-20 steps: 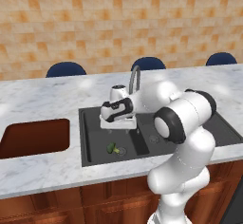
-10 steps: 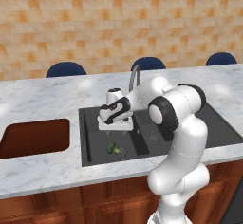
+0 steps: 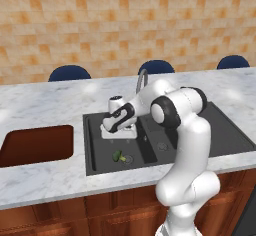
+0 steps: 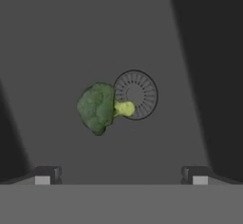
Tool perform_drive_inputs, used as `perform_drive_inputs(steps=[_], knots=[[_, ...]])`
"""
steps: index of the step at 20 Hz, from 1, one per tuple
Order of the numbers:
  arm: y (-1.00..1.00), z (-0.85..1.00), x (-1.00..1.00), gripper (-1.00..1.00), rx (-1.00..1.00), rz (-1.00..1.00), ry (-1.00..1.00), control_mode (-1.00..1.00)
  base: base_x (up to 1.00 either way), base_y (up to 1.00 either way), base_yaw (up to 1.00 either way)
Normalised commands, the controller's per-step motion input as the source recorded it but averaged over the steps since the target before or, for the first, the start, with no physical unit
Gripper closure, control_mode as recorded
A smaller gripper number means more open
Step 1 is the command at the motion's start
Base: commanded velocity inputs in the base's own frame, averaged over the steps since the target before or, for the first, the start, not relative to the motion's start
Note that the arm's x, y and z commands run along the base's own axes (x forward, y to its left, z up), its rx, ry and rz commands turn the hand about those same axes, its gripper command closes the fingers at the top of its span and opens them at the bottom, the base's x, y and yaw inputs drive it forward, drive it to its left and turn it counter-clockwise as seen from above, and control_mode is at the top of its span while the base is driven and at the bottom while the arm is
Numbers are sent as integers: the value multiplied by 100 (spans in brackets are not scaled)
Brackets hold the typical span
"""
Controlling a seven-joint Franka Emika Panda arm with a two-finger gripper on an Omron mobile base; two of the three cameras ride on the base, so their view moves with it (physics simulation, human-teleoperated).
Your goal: Pick up all produce items and place them in the sink. Turn on the sink faucet to wash them. Then turn the sink off and put them in the tray.
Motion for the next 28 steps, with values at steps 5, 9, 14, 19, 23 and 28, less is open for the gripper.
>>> perform_drive_inputs(steps=[5,9,14,19,23,28], knots=[[1,-27,23,-100,-2,-2,0,-100,0,0,0],[0,-26,21,-100,-2,-1,0,-100,0,0,0],[0,-23,13,-100,0,-1,0,-100,0,0,0],[0,-19,14,-100,0,-1,0,-100,0,0,0],[1,-18,18,-100,0,-1,0,-100,0,0,0],[0,-18,-4,-100,0,0,0,-100,0,0,0]])
